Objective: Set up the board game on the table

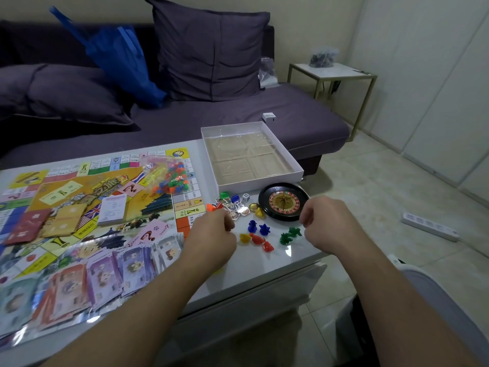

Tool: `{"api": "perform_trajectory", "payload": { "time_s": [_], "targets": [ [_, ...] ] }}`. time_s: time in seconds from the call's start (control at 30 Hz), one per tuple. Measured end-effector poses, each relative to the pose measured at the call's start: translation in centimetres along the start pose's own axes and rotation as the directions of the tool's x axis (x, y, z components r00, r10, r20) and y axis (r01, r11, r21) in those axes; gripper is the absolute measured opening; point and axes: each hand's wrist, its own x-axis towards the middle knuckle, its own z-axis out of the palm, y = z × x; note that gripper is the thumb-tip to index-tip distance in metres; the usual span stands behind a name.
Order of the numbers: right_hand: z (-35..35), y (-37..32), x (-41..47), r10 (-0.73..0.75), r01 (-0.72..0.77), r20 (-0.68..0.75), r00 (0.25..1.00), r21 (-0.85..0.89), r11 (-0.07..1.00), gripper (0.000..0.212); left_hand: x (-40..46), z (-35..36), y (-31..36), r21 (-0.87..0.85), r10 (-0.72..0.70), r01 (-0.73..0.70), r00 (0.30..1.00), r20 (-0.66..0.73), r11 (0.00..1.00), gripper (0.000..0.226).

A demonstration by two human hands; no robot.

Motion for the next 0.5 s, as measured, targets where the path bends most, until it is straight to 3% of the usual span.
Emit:
{"api": "perform_trajectory", "payload": {
  "time_s": [0.13, 0.23, 0.37, 0.5],
  "targets": [
    [0.2, -1.9, 0.1, -0.057, 0.058, -0.082, 0.995, 0.004, 0.998, 0.029, 0.9, -0.9, -0.8, 0.01, -0.017, 0.019, 0.993, -0.116, 1.0, 0.032],
    [1.7, -4.2, 0.7, -0.184, 0.182, -0.04, 0.982, -0.046, 0.982, 0.032, 1.7, -1.1, -1.2, 0.033, 0.024, -0.019, 0.988, -0.151, 0.999, 0.036],
    [3.2, -6.2, 1.8, -0.223, 0.225, 0.036, 0.974, -0.071, 0.972, 0.039, 2.0, -0.6, -0.7, 0.027, 0.107, -0.104, 0.988, -0.116, 0.994, 0.034],
    [3.1, -7.1, 2.5, -0.185, 0.183, -0.01, 0.983, -0.125, 0.975, 0.028, 3.0, 0.2, 0.9, 0.01, 0.212, -0.212, 0.974, -0.078, 0.977, 0.029]
  ]
}}
